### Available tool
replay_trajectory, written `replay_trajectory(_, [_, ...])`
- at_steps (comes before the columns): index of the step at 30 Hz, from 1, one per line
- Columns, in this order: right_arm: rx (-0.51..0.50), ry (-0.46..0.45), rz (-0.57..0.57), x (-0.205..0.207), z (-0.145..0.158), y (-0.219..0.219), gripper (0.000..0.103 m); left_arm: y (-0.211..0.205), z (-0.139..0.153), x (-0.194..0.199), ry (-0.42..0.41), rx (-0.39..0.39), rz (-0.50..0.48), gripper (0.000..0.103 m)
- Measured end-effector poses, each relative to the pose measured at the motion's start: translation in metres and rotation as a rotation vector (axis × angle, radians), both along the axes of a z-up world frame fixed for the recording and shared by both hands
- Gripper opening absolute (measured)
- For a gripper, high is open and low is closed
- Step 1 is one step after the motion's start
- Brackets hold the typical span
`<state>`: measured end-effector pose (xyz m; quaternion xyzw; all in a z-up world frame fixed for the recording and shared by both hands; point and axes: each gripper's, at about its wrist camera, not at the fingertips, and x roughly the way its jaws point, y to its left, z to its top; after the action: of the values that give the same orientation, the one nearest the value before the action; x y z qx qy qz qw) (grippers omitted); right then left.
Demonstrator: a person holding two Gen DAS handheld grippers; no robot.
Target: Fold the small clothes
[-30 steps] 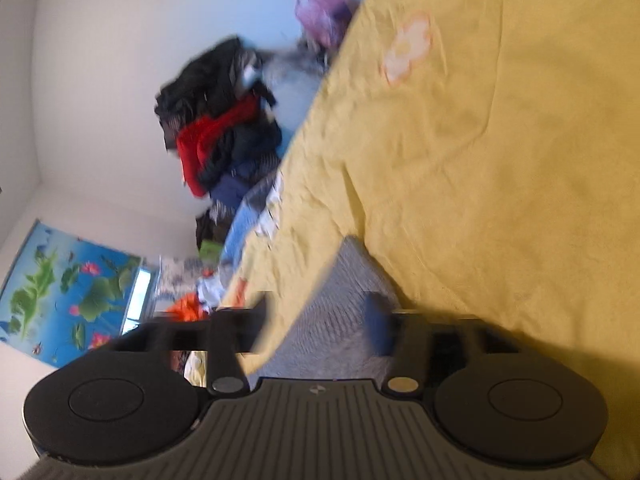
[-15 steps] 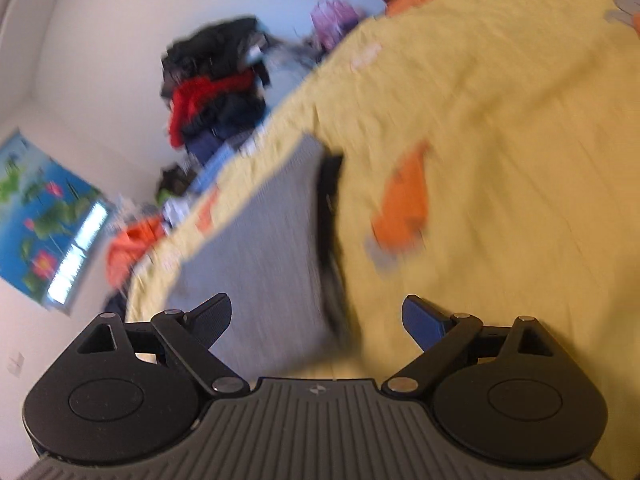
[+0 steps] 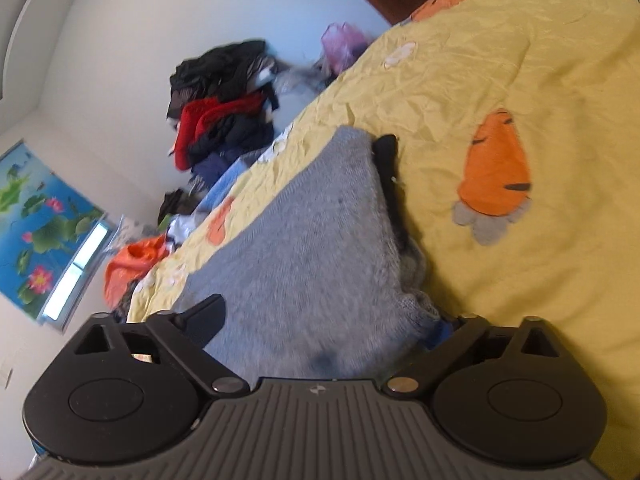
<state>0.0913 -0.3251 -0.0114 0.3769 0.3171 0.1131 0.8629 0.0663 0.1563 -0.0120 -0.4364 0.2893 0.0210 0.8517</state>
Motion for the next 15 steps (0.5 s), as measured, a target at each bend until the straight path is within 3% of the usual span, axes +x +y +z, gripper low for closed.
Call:
replay_trajectory(1, [0.021,0.034,0.008,0.005,-0.004,0.002,0.045,0.001,-0.002,0.002,0.03,0.006,0.0,0.033])
replay_trajectory(2, [0.059,0.082,0.027,0.011,-0.012,0.001,0.013,0.004,-0.006,0.004,0.055,0.001,0.004,0.02])
replay_trajectory(5, [0.083,0.092,0.03,0.012,-0.022,0.0,0.009,0.017,-0.017,0.004,0.079,-0.049,-0.002,0.009])
replay_trajectory(9, [0.103,0.091,0.031,0.014,-0.013,-0.004,0.01,0.014,-0.005,0.002,0.099,0.012,-0.012,0.006])
replay_trajectory(15, [0.193,0.003,0.082,-0.006,0.023,-0.025,0.01,0.017,0.028,-0.035,0.005,-0.004,-0.061,0.004])
